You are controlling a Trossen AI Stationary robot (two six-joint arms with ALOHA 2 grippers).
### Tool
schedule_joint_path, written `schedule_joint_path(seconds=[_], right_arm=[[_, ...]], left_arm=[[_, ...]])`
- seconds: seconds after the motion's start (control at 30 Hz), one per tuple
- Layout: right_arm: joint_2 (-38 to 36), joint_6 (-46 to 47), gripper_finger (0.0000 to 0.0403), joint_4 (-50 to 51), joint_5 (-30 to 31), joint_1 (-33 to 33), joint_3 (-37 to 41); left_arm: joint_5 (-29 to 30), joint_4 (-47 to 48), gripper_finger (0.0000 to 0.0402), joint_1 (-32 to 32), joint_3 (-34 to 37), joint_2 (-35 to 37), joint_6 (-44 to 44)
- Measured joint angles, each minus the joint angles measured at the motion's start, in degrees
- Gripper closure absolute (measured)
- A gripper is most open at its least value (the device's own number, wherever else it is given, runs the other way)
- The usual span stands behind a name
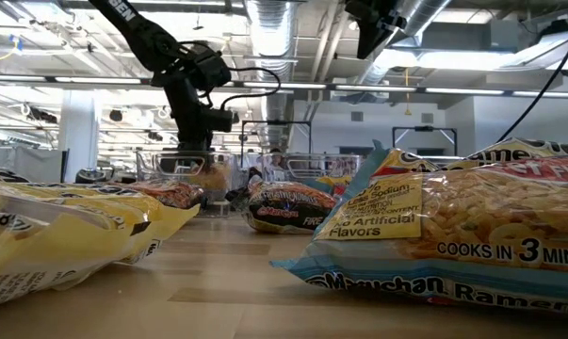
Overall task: Sort Maruchan noodles
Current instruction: Put the blue noodle pack into the left transparent bin, then put the yellow noodle pack into the middle transparent bin
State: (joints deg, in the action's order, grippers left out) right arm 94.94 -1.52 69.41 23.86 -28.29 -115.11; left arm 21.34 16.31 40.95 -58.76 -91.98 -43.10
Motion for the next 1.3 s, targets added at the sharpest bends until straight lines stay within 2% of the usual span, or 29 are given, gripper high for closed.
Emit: schedule_joint_path(seconds=[0.13,0.43,0.77,0.9,1.0,1.17,1.3], right_arm=[[0.0,0.0,0.0332,0.0,0.0,0.0,0.0],[0.0,0.0,0.0332,0.1,0.0,0.0,0.0],[0.0,0.0,0.0332,0.2,0.0,0.1,0.0],[0.0,-0.3,0.0332,0.4,-0.3,0.8,0.0],[-0.2,-1.4,0.0332,0.6,-2.9,1.4,0.0],[-0.2,-2.0,0.0324,2.5,-6.9,2.1,0.0],[-0.2,-2.0,0.0297,6.0,-11.5,2.1,0.0]], left_arm=[[-2.0,1.1,0.0387,0.5,0.0,0.0,1.7],[-2.9,0.7,0.0313,1.4,0.0,0.0,4.2],[-2.5,2.3,0.0303,1.3,-0.6,0.1,11.4],[-2.8,11.1,0.0303,1.1,-6.6,0.1,16.8],[-4.4,18.1,0.0303,1.0,-12.2,0.1,22.1],[-12.1,28.4,0.0303,0.9,-21.9,0.1,29.2],[-17.5,34.2,0.0303,0.0,-27.7,0.4,33.1]])
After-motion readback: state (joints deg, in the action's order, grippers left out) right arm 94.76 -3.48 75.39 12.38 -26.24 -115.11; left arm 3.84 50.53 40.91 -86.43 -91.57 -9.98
